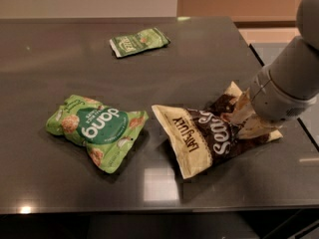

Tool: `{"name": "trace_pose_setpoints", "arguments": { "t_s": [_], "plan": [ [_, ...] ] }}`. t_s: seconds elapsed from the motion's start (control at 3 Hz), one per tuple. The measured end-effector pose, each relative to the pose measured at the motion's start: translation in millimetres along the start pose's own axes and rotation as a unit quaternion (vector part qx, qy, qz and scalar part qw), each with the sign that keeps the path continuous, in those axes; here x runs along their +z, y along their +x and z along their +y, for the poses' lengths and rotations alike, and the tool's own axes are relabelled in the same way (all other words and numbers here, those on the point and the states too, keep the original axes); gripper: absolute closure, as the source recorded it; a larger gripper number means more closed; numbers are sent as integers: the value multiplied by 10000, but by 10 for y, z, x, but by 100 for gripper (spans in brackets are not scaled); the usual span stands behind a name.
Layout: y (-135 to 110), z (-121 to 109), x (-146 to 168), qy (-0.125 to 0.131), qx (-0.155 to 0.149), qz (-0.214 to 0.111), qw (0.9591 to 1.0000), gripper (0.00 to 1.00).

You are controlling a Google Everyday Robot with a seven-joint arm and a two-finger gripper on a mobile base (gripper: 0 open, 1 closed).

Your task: Move brown chip bag near green jalapeno chip bag

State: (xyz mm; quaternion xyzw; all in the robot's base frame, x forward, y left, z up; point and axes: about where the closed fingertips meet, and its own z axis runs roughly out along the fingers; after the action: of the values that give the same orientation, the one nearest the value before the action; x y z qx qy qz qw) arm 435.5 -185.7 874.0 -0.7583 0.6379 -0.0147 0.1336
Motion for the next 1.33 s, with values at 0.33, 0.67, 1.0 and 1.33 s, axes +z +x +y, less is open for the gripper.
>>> {"name": "trace_pose_setpoints", "arguments": {
  "t_s": [0.33,0.67,1.0,1.33],
  "plan": [
    [6,-30,2,15,-14,40,10000,87],
    [-7,-140,-49,146,16,157,9998,100],
    [-19,-483,-101,427,94,273,9987,100],
    [-97,-975,-105,892,114,437,9950,100]
  ]
}}
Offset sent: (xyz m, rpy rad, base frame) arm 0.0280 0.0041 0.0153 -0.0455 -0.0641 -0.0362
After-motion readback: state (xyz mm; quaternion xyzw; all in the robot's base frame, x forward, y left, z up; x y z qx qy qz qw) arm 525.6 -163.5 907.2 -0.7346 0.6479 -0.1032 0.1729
